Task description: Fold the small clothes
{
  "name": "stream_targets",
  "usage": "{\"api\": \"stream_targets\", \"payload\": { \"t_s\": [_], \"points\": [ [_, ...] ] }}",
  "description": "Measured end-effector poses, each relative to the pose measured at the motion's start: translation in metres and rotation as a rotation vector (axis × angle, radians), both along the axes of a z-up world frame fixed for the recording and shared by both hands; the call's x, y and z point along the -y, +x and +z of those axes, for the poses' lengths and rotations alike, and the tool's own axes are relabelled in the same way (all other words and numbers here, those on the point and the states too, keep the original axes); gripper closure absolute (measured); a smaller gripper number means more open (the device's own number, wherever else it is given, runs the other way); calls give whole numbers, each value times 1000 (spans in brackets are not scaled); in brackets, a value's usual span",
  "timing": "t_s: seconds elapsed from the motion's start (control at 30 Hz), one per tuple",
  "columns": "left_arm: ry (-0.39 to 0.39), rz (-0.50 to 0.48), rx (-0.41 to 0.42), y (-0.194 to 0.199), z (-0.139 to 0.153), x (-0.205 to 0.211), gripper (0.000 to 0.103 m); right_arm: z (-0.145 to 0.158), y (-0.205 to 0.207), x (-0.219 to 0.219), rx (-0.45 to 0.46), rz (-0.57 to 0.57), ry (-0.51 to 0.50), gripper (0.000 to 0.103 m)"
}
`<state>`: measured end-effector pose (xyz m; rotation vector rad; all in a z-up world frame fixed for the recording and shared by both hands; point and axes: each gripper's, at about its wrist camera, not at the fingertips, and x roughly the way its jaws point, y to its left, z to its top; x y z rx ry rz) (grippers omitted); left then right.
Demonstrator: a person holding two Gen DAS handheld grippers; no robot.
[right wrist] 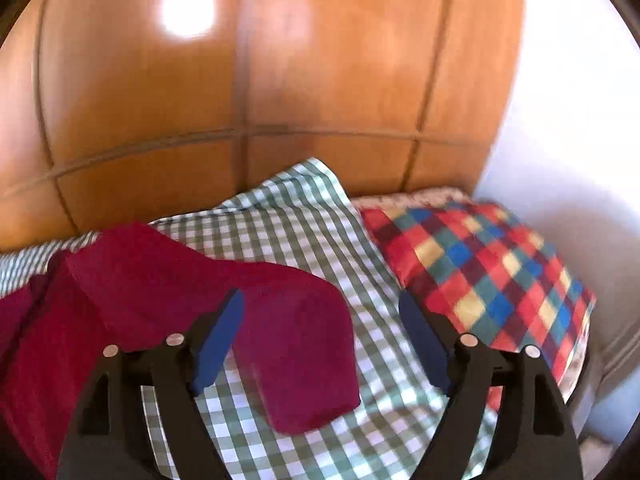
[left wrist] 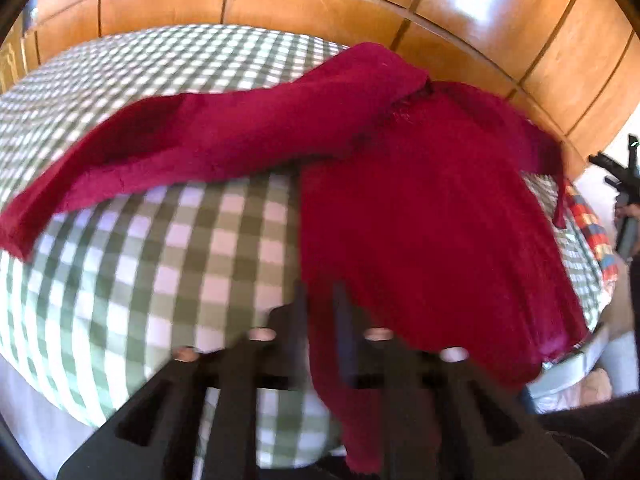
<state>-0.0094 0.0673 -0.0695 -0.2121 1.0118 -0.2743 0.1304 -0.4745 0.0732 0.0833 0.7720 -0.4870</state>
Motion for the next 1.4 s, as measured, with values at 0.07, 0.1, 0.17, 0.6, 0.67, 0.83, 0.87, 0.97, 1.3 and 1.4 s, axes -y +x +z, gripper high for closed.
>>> {"api": "stream_targets", "payload": {
  "t_s": [0.07,0.1,0.17,0.6,0.67,0.83,0.87,0.97,1.3,1.4],
  "points": [
    [-95,-59,-14,-13,0,1,47,-20,-23,-13,-46,82,78,23],
    [-115,-76,-18,-17,-1,3,47,-27,-31,-21,-70,119,121,23],
    [-112,-107,-24,-25,-4,10,47,-52,-61,-40,-143,242,290,22],
    [-140,-73,31,-16,10,-1,94,-70,-161,-141,-298,543,368,94],
    [-149,-74,57,-21,21,-11,94,-57,-170,-135,-281,550,355,97],
    [-110,-58,-14,-26,2,-13,92,-76,-188,-126,-404,556,308,95],
    [-118,-47,-27,-25,-1,-13,91,-80,-188,-126,-418,542,290,93],
    [-119,56,-17,-23,2,-40,59,-77,-183,-118,-381,476,261,57],
    [231,546,159,-34,35,-144,33,-65,-129,-209,-216,610,264,22],
    [389,435,228,-29,40,-124,31,-87,-113,-244,-263,677,301,22]
  ]
}}
